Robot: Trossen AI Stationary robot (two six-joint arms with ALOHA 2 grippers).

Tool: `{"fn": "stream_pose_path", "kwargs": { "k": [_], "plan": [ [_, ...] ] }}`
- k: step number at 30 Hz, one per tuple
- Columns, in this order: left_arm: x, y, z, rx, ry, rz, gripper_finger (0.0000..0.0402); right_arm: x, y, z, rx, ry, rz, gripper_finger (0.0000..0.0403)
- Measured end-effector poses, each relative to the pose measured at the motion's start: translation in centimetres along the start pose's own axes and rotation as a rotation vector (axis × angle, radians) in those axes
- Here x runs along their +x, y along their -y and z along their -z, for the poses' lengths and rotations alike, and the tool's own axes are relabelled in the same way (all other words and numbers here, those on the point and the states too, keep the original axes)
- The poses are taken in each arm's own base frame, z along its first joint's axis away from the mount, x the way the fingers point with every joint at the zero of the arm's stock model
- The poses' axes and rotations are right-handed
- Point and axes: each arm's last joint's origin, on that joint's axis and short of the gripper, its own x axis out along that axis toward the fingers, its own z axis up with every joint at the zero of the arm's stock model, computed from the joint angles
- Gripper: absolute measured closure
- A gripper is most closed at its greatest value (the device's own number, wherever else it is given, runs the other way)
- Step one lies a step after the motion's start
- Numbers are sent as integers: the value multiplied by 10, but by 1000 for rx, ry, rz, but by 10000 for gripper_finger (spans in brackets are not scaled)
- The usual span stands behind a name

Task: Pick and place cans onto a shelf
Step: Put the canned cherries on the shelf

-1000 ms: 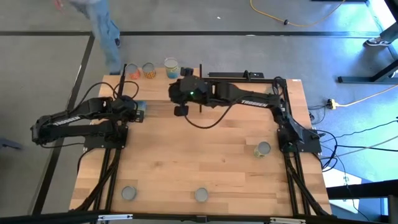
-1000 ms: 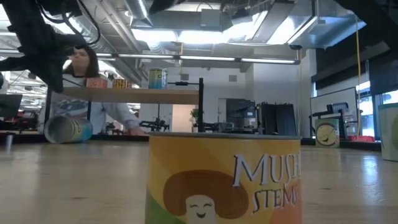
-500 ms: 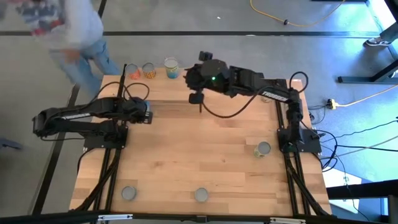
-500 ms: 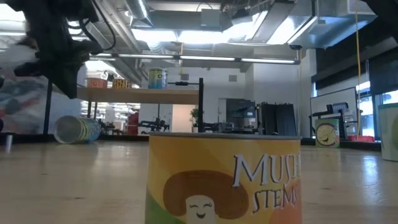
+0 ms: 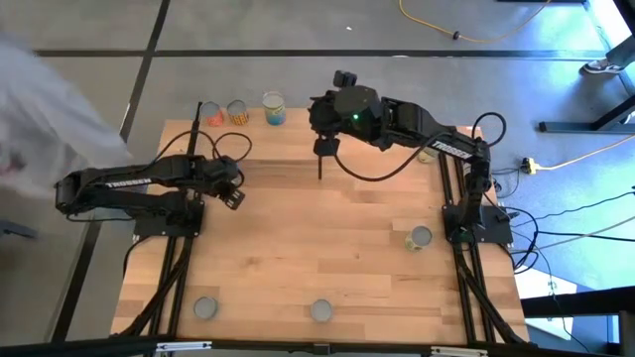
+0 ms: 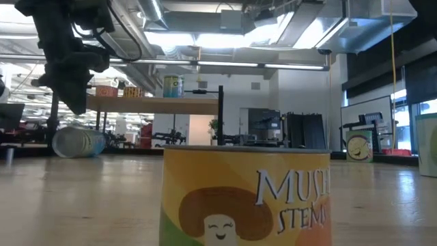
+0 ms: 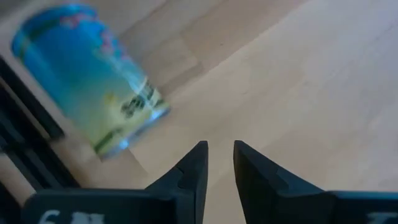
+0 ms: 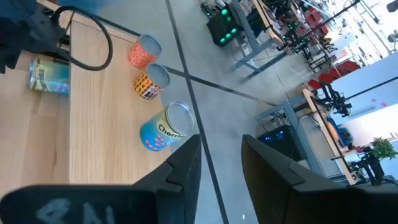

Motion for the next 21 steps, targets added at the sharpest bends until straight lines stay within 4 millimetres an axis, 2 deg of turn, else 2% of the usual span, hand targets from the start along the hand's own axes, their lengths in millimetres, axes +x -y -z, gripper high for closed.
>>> {"fn": "stream_pose_path", "kwargs": {
  "k": [2,4,11,21],
  "plan": [
    [3,1,-1,52,-16,-17,331,1,0,1,-1,-3,0,287],
    [6,2,-2,26,-33,-24,331,1,1,2,-7,-15,-4,287],
    [12,4,-1,-465,-73,-51,331,4,3,7,-9,-54,14,287],
    [30,5,19,-735,86,-160,331,4,3,7,-10,-55,14,287]
  ]
}}
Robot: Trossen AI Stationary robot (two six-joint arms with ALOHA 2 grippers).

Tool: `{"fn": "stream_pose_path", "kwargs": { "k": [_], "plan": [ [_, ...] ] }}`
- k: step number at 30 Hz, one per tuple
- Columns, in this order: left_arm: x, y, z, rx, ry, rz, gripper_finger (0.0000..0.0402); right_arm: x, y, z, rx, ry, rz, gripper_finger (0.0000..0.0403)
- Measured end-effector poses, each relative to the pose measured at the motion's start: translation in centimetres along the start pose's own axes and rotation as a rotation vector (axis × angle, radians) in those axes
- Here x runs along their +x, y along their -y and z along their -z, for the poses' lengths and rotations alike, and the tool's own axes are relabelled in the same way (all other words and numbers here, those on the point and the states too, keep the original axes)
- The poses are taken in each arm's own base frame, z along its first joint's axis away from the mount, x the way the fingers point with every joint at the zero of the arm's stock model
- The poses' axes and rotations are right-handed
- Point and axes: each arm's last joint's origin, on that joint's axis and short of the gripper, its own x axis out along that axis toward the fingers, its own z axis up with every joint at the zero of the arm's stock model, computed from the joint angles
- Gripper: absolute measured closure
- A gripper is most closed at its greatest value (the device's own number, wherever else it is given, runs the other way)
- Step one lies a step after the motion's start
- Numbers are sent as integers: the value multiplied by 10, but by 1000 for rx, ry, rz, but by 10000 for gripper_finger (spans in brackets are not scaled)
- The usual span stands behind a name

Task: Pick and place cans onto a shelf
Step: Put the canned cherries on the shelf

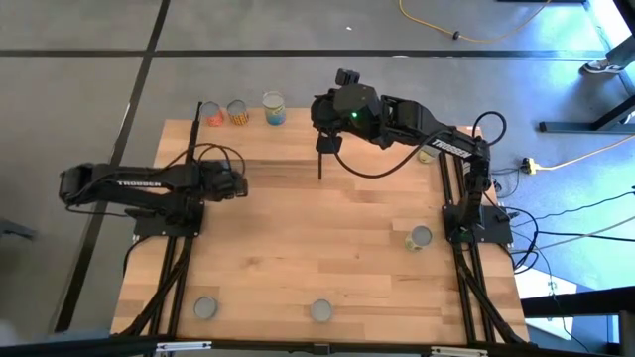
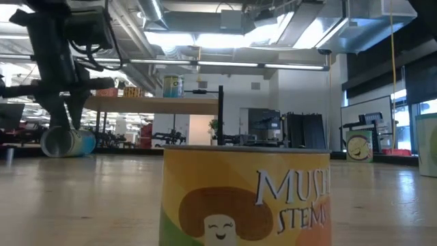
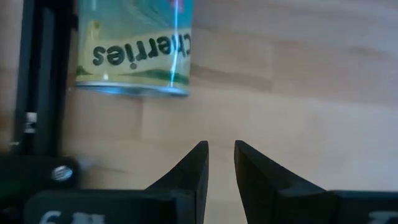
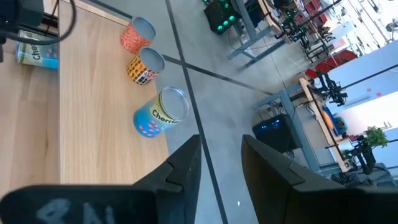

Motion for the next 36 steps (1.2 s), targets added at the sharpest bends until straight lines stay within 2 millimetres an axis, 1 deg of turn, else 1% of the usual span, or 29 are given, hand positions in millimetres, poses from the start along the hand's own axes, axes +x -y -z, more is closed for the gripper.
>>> {"fn": "stream_pose_path", "kwargs": {
  "k": [4,9,11,13,16,24,27,30,36],
  "plan": [
    [0,2,7,-51,98,56,331,0,0,0,-2,0,-1,287],
    [-4,0,14,-70,194,75,331,0,0,0,-3,0,-1,287],
    [-4,-2,17,-70,218,56,331,0,0,0,-3,0,-1,287],
    [-4,-6,19,-76,232,26,331,0,0,0,-7,0,-1,287],
    [-1,-6,23,-104,240,23,333,0,0,0,-7,-1,-2,287],
    [9,-2,31,-144,261,-35,335,0,0,0,-19,0,-2,287],
    [15,0,33,-166,305,-58,336,0,0,0,-27,0,-2,287],
    [19,3,34,-184,347,-53,336,0,0,0,-28,0,-3,287],
    [25,8,37,-207,339,-31,336,0,0,0,-65,0,-2,287]
  ]
}}
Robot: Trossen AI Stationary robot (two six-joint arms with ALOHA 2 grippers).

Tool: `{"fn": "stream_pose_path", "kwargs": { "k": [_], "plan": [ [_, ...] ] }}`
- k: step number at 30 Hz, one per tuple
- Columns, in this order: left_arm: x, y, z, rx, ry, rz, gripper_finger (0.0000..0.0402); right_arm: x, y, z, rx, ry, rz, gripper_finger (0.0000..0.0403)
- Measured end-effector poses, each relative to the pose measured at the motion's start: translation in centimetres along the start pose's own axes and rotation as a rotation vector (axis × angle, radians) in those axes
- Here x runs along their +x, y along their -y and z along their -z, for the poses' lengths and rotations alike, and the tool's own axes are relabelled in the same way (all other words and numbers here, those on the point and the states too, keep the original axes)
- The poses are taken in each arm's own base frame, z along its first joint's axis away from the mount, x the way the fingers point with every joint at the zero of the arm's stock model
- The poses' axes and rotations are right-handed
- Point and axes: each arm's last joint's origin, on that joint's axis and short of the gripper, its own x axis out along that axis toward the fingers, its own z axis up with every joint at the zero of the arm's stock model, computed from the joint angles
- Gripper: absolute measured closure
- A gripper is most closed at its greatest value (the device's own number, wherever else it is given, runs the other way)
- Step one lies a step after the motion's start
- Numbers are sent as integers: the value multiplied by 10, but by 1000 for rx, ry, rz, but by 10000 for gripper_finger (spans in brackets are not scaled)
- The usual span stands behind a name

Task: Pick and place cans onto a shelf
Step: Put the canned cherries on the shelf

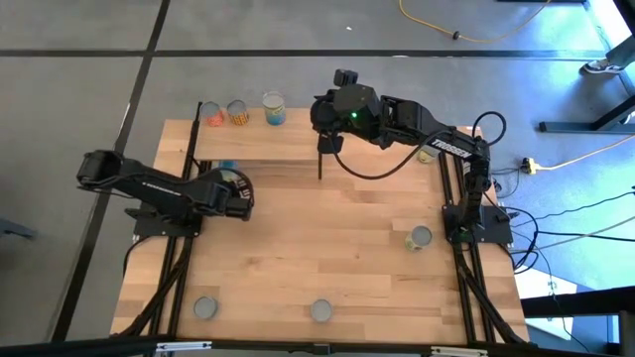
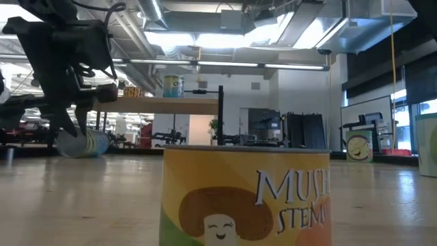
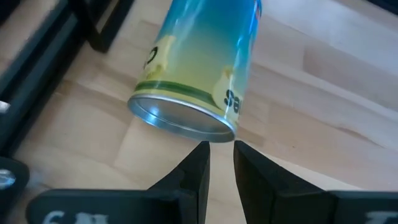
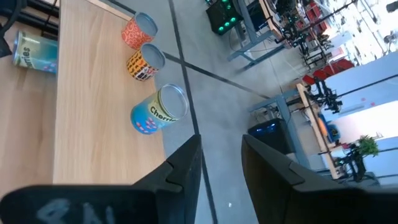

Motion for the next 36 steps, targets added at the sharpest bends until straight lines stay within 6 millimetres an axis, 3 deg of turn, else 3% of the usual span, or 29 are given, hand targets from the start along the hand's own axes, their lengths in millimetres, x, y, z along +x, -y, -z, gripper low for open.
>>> {"fn": "stream_pose_path", "kwargs": {
  "k": [16,36],
  "plan": [
    [6,5,-3,-32,69,17,337,0,0,0,-13,0,0,287],
    [23,11,7,-22,103,-36,337,0,0,0,-14,-1,0,287]
  ]
}}
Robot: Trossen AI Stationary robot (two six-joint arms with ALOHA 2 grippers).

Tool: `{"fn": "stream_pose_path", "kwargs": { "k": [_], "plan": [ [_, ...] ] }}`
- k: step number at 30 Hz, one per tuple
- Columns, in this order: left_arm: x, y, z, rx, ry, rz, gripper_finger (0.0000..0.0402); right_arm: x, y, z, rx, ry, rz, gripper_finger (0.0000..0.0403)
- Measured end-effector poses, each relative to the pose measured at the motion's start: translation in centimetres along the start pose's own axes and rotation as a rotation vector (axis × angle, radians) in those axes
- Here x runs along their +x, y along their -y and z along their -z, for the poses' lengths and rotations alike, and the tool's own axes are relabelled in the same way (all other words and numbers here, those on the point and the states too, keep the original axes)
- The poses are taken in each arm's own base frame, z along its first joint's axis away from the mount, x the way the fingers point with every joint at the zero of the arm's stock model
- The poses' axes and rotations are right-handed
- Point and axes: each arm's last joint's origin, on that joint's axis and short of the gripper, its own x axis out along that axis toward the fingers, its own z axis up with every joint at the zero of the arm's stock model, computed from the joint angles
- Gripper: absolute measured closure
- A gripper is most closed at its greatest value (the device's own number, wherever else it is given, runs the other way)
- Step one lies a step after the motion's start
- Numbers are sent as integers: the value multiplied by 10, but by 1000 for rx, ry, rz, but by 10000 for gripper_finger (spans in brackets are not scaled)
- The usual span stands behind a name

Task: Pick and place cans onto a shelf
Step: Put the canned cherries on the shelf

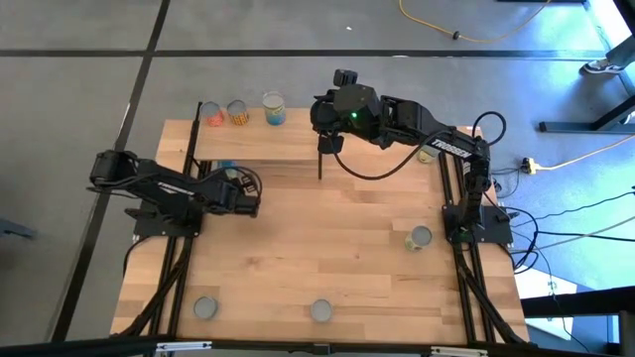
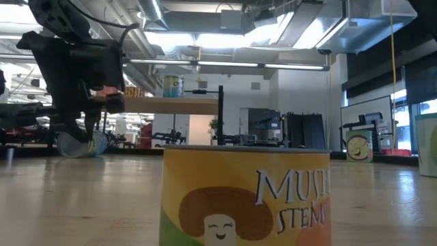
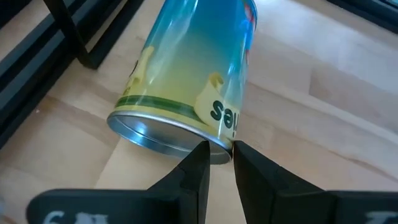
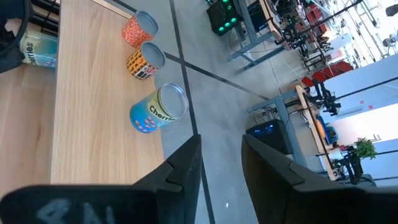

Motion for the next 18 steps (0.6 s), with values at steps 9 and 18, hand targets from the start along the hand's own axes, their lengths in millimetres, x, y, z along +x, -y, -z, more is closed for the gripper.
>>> {"fn": "stream_pose_path", "kwargs": {
  "k": [9,18],
  "plan": [
    [3,1,-3,-15,8,-15,337,0,0,0,0,0,0,287],
    [4,1,-3,29,-17,-34,337,0,0,0,0,0,0,287]
  ]
}}
